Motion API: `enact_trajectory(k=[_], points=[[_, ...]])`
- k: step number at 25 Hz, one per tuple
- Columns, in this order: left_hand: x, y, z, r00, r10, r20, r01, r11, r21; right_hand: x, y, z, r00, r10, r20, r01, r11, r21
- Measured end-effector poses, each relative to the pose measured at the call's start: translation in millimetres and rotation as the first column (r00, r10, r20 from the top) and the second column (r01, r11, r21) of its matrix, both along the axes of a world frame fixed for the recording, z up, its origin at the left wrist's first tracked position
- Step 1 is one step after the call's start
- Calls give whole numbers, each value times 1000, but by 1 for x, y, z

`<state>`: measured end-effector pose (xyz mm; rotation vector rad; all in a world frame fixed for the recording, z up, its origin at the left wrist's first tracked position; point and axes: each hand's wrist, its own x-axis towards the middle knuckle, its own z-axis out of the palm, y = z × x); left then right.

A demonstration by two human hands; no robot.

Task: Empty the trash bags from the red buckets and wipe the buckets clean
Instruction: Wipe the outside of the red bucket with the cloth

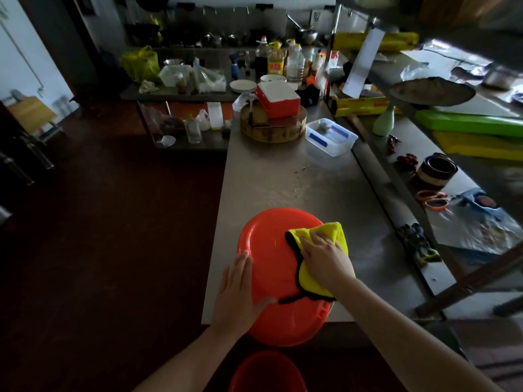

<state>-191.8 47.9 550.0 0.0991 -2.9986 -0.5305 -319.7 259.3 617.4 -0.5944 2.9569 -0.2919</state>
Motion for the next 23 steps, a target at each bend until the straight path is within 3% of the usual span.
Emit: enact_trajectory(k=[5, 18, 23], points=[[0, 2, 5, 1000, 10, 11, -10, 1000, -28, -46, -6, 1, 1000, 28, 10, -28, 1000, 10], [2, 2, -2, 996, 8, -93, -12, 999, -46, 63, 19, -13, 995, -23, -93, 7, 986, -168], [2, -2, -9, 994, -19, -104, 11, 997, -76, 81, -9, -13, 985, 121, -126, -135, 985, -109]])
